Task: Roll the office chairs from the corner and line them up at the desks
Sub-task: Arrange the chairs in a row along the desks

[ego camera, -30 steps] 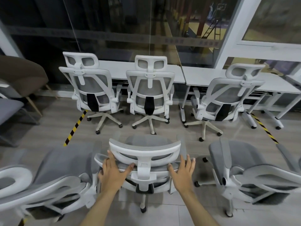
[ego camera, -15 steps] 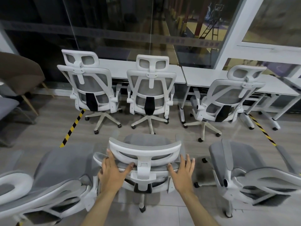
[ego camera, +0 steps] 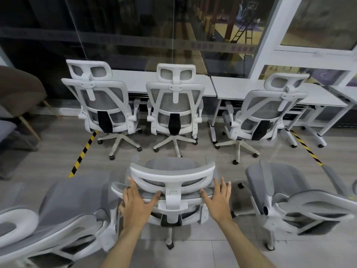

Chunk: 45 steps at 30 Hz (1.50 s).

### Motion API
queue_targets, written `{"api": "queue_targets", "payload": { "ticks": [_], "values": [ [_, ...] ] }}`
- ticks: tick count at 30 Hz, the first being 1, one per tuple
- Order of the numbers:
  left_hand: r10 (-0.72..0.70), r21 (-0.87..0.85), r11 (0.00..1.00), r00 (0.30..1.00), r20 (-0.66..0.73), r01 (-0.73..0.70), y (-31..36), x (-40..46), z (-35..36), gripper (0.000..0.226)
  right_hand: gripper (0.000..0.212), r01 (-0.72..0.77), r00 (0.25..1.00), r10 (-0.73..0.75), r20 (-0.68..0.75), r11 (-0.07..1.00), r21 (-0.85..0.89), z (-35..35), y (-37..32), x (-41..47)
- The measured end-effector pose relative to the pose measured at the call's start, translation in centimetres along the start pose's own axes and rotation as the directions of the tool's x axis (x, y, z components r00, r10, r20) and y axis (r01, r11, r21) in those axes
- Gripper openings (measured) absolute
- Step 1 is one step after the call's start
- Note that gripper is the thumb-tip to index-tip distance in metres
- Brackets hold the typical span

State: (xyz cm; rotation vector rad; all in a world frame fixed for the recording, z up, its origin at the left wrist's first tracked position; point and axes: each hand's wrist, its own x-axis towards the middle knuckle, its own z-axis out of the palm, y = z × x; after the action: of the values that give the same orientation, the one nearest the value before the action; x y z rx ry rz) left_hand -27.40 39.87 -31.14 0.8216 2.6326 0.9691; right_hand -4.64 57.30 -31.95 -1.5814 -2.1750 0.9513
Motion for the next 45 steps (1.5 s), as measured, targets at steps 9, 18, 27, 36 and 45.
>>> {"api": "queue_targets", "payload": {
  "ticks": [9, 18, 27, 36, 45],
  "values": [
    [0.047, 0.02, 0.999, 0.999, 0.012, -0.047, -0.4, -0.2, 0.0, 0.121, 0.083, 0.059, 0.996, -0.06, -0.071, 0.998, -0.016, -0.2, 1.3, -3.1],
    [0.275, -0.053, 0.96, 0.961, 0.013, -0.274, -4.8, -1.8, -2.1, 0.077, 0.047, 0.067, 0.996, -0.071, -0.06, 0.996, -0.056, 2.7, 3.0, -14.5],
    [0.447, 0.067, 0.889, 0.89, 0.094, -0.454, -13.7, -7.3, -10.4, 0.041, 0.031, 0.279, 0.941, -0.253, 0.226, 0.956, -0.091, 11.2, -5.4, -21.1],
    [0.297, 0.17, 0.946, 0.947, -0.125, -0.274, -28.6, -11.5, -25.0, 0.031, 0.035, 0.417, 0.834, -0.419, 0.359, 0.905, 0.088, 23.1, -17.8, -29.5],
    [-0.117, -0.087, 0.992, 0.906, -0.406, 0.089, -38.2, -5.2, -34.2, 0.048, 0.05, 0.309, 0.924, -0.346, 0.163, 0.927, 0.214, 31.7, -30.5, -28.7]
  ]
}}
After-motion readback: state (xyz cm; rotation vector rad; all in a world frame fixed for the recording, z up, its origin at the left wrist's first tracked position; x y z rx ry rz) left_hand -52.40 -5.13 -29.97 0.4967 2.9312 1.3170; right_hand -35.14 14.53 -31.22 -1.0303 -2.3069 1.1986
